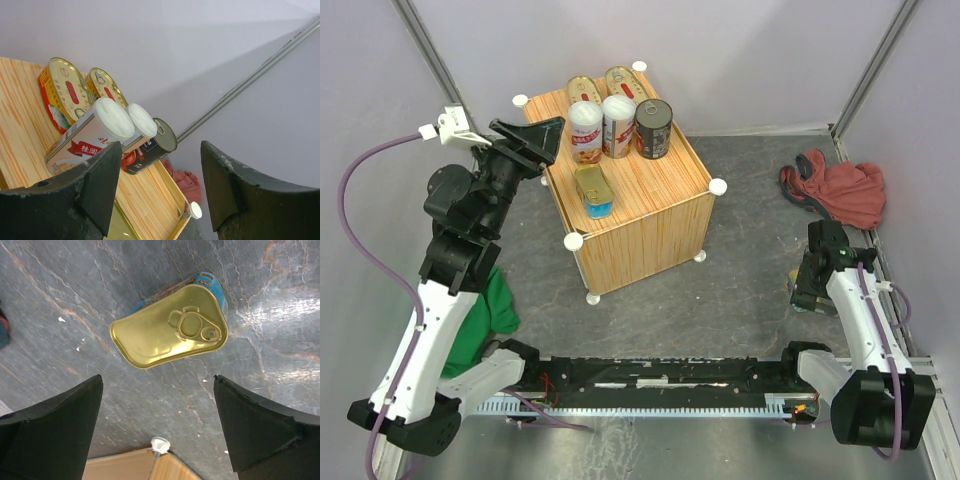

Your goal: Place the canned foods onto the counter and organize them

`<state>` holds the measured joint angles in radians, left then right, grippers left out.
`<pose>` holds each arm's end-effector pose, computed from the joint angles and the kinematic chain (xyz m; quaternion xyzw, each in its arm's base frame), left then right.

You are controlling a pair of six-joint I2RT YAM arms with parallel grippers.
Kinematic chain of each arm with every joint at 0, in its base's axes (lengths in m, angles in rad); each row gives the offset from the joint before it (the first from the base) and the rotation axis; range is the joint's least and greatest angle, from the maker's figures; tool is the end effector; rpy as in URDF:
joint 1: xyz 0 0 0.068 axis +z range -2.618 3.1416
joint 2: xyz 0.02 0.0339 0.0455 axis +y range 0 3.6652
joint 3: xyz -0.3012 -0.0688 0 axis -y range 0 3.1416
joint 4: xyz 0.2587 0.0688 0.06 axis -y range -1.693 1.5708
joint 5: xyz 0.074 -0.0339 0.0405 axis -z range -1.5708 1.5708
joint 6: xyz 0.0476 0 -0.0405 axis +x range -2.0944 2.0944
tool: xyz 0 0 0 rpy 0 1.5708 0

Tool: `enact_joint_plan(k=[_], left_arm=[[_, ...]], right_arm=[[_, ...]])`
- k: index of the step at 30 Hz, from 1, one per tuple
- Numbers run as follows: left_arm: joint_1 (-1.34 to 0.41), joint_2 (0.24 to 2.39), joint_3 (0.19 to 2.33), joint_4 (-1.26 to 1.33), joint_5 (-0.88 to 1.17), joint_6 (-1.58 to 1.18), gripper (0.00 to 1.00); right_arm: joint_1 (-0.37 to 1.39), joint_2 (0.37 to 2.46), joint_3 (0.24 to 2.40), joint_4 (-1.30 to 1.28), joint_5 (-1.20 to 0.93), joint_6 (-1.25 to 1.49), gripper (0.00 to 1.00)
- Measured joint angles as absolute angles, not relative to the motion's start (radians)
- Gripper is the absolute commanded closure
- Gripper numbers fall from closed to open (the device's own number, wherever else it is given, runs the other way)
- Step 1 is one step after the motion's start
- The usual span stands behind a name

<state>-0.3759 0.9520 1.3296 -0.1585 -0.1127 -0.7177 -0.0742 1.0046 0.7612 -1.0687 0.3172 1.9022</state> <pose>0.1713 -0.0618 0.5364 -0.1495 0.6080 -0.3749 0.6837 0.1529 -0.0263 0.2483 0.8289 0.5217 0.0052 0.2018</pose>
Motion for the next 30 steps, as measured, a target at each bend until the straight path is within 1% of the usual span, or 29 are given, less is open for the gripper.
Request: enact_joint_plan(k=[13, 30], left_arm=[[-0.375, 0.942, 1.26, -0.025, -0.038, -0.697, 0.3], [-0.374, 0.957, 1.257, 0.011, -0.016, -0.694, 0.3]], right_arm=[[-0.242, 1.039, 0.725, -0.955, 0.289, 1.879, 0.01], [-0.28, 1.162, 0.727, -0.773, 0.152, 1.835, 0.0]])
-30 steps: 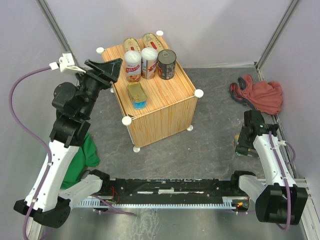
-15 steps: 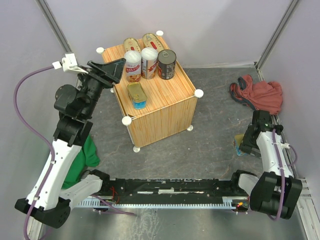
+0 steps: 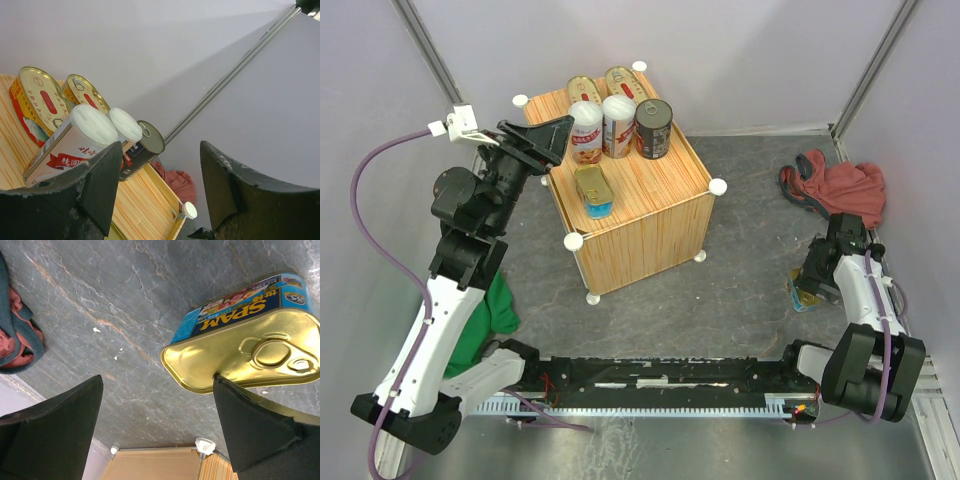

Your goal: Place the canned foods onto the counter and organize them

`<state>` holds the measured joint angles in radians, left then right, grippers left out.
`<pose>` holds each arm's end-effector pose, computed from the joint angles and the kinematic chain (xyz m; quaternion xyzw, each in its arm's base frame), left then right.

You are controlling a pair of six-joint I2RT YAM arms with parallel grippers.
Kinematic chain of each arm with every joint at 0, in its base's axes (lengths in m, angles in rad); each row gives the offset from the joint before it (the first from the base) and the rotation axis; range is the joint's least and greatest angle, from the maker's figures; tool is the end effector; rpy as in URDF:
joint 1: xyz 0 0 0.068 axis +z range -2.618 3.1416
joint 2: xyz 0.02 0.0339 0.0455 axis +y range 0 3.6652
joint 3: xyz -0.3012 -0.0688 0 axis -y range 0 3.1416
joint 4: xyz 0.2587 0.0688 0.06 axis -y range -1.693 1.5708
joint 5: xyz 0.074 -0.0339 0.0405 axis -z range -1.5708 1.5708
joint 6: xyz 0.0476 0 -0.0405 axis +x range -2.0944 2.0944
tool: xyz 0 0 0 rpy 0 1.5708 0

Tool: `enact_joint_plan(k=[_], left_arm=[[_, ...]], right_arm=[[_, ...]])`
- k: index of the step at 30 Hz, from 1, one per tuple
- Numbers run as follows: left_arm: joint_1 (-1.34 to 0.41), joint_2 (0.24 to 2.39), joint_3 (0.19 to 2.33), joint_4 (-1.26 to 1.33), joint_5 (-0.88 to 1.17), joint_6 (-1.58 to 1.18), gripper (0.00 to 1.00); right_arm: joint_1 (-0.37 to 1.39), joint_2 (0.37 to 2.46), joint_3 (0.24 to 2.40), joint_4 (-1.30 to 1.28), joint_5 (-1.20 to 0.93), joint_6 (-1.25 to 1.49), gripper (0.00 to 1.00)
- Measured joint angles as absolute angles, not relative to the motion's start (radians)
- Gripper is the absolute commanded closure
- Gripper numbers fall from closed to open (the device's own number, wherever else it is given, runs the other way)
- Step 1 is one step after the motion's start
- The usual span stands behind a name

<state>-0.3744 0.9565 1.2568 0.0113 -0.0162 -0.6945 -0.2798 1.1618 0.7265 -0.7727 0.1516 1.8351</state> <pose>0.1785 -0.0693 0.5308 -0.1003 0.5802 -0.4076 0.6980 0.1932 -0.0630 0.2220 0.8611 0.4697 0.0731 0.1804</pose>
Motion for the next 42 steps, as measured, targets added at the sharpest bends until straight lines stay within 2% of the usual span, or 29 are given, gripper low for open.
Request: enact_joint_plan(k=[27, 42], left_arm=[[-0.374, 0.897, 1.203, 0.032, -0.024, -0.696, 0.31], [-0.374, 0.894, 1.194, 0.032, -0.023, -0.707, 0.31]], right_arm=[[-0.282, 1.09, 0.845, -0.937, 0.062, 1.763, 0.01], [-0.282, 1.035, 0.736, -0.953, 0.026, 1.808, 0.02]])
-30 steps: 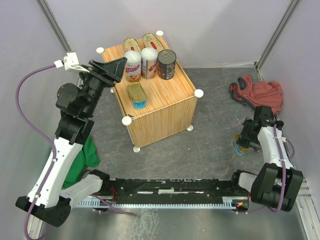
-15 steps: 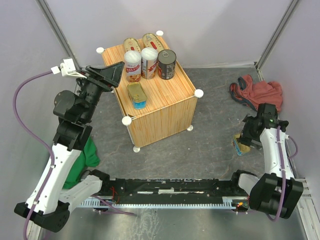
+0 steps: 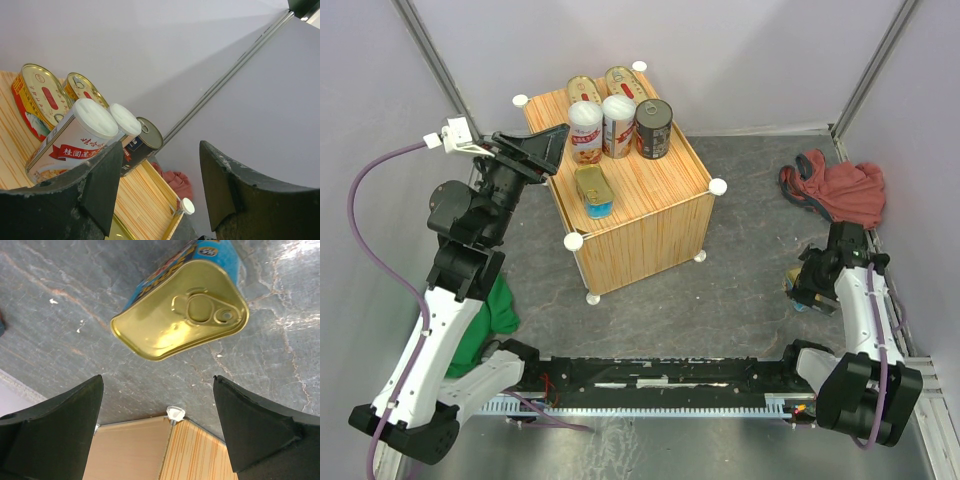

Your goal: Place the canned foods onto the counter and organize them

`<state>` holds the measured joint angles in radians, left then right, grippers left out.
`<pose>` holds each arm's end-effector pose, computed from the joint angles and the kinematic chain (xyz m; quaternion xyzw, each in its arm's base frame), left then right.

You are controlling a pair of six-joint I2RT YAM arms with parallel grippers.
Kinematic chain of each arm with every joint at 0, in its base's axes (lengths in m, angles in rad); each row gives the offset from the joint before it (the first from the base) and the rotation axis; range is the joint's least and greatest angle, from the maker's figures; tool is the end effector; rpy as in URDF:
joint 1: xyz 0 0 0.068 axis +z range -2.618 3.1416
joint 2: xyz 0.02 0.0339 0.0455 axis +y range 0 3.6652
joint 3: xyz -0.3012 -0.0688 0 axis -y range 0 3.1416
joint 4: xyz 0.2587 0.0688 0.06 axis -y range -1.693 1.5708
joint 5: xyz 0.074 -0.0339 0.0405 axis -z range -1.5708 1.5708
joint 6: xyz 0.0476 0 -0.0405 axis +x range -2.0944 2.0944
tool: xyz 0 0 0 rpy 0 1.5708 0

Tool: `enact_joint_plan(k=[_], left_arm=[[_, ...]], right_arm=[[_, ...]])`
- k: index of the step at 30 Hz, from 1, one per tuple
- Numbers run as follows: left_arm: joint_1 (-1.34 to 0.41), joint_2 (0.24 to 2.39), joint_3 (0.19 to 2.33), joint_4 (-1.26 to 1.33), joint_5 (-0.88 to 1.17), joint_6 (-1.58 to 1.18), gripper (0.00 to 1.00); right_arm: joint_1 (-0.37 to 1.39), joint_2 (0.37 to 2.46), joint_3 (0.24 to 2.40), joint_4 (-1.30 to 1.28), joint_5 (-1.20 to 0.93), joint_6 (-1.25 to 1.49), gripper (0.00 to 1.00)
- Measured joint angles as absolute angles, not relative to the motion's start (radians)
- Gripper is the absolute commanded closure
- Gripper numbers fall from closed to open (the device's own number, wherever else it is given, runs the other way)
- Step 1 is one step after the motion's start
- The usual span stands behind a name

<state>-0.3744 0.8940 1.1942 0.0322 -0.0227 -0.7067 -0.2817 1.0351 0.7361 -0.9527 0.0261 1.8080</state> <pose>0.1639 -0.0632 0.5218 -0.1051 0.5708 -0.4134 0.7016 0.1623 -0.0483 0.2382 0.8548 0.4938 0.1005 0.1237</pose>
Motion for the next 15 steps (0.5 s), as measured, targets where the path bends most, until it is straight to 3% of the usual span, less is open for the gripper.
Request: enact_joint_plan(k=[15], left_arm=[[-0.374, 0.917, 1.194, 0.024, -0.02, -0.706, 0.31]], right_arm=[[-0.286, 1.106, 0.683, -0.886, 0.043, 1.859, 0.02]])
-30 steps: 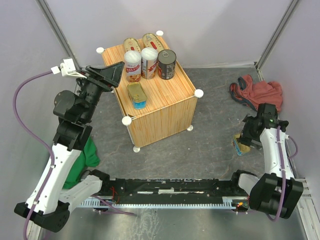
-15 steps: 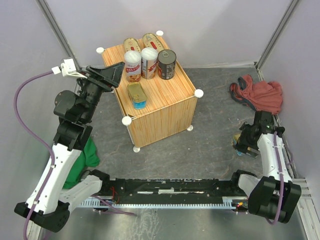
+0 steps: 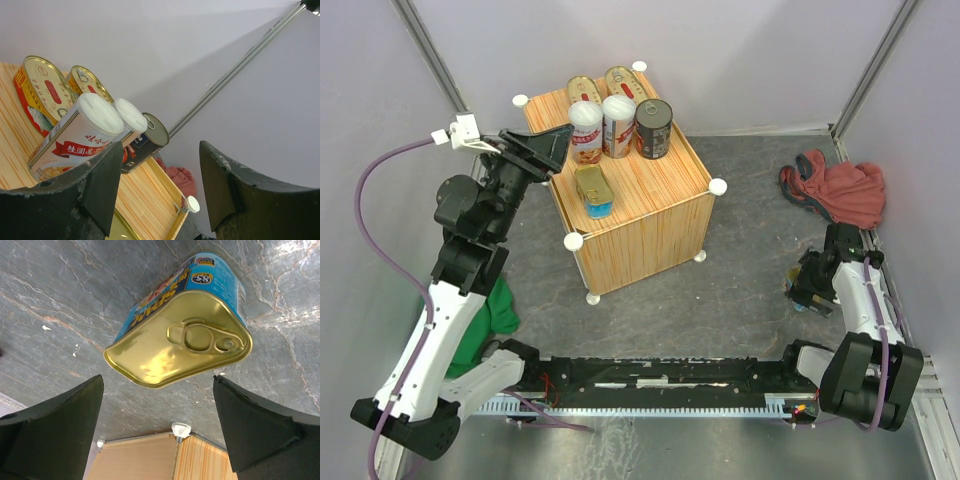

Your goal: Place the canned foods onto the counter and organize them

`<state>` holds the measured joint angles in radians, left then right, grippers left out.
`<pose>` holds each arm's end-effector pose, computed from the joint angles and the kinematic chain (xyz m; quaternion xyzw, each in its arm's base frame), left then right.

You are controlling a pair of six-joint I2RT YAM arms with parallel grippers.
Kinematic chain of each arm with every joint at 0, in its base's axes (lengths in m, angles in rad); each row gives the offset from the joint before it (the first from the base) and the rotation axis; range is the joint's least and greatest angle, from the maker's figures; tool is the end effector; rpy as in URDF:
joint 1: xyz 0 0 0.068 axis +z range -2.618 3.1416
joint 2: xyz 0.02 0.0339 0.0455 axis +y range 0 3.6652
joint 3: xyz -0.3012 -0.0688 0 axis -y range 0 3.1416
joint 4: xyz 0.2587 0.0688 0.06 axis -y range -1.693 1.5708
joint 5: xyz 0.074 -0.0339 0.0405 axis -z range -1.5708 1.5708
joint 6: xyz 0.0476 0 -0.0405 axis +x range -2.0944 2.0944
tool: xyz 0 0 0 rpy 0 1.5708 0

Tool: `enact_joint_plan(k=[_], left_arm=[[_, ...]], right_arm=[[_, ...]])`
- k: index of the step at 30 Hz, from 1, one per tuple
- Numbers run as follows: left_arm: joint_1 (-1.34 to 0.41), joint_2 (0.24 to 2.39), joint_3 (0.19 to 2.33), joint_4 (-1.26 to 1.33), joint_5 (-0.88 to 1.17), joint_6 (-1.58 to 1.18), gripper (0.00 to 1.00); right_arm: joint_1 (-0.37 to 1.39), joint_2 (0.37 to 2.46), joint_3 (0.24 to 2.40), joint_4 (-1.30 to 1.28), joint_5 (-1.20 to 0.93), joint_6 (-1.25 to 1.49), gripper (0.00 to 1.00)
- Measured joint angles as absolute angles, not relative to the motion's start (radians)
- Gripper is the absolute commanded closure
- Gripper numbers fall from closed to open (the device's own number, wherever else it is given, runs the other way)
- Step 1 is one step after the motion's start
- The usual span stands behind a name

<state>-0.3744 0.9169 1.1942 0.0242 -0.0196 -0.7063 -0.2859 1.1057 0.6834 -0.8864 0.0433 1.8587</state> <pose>0.1728 -0.0669 0.5172 -0.1057 0.5834 -0.4093 0.6935 0.1692 -0.0519 0.2140 0.8719 0.4714 0.0773 0.1075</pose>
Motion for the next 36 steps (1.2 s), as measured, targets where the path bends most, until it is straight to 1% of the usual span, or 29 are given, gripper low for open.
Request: enact_joint_plan(k=[14, 19, 24, 28, 31, 36], left_arm=[[-0.37, 0.949, 1.195, 0.025, -0.012, -0.706, 0.31], [-0.366, 0.953, 1.195, 0.025, 0.002, -0.706, 0.31], [-0.365, 0.954, 1.195, 0.025, 0.003, -0.706, 0.31], [-0.361, 0.954, 1.195, 0.025, 0.004, -0.706, 0.31], [-0.359, 0.954, 1.195, 0.025, 0.004, -0.706, 0.31], [-0.359, 0.954, 1.195, 0.027, 0.004, -0.706, 0.31]], right_arm=[[-0.341, 1.227, 0.684, -0.823, 0.049, 1.831, 0.03], [-0.355, 1.298, 0.695, -0.825, 0.045, 1.782, 0.05], [-0.357, 1.374, 0.741, -0.83, 0.04, 1.711, 0.11], [-0.358, 1.407, 0.758, -0.83, 0.025, 1.652, 0.2], [-0.358, 1.419, 0.768, -0.826, 0.013, 1.598, 0.24], [-0.355, 1.439, 0.784, -0.822, -0.009, 1.502, 0.37]])
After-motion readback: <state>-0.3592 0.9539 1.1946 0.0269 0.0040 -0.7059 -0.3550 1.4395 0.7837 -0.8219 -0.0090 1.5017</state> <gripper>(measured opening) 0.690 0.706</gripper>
